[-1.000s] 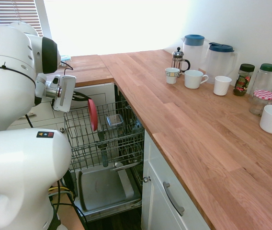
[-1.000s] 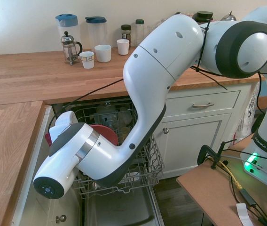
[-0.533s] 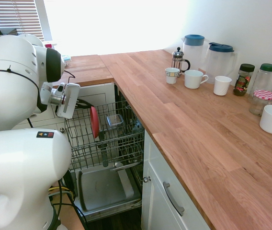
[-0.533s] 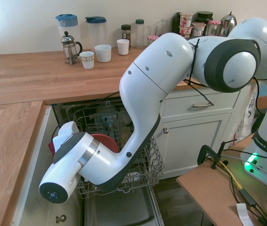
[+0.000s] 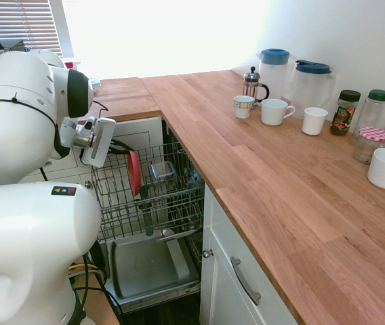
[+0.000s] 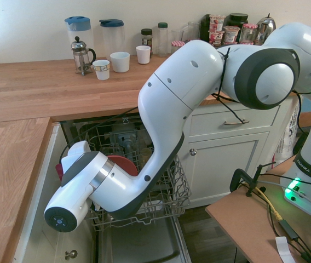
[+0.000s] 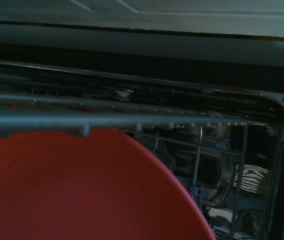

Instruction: Put the plate in the dishwasher

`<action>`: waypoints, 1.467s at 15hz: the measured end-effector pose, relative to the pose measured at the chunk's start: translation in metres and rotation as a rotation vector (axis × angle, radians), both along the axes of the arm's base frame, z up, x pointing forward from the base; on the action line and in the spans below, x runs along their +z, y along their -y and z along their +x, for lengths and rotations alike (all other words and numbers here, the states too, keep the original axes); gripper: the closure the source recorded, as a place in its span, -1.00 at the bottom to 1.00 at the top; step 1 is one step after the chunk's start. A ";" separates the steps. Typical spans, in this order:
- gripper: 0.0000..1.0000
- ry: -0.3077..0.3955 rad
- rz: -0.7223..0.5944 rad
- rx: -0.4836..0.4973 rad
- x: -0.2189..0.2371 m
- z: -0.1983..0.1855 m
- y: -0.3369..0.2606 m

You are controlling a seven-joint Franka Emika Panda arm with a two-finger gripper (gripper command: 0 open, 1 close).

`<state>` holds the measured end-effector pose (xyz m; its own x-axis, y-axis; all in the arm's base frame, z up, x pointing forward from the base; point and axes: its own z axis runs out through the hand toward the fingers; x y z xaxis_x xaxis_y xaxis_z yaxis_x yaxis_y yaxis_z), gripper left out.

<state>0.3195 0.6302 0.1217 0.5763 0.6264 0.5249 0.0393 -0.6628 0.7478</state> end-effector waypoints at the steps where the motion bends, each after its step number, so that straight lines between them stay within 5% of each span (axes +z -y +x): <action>1: -1.00 -0.007 0.004 0.001 -0.002 0.000 0.000; 13: -1.00 -0.024 0.142 -0.041 0.035 0.001 -0.008; 22: -1.00 -0.172 0.437 -0.110 0.155 0.019 0.040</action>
<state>0.3390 0.5902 0.2769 0.7284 0.2988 0.6166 0.0496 -0.9205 0.3875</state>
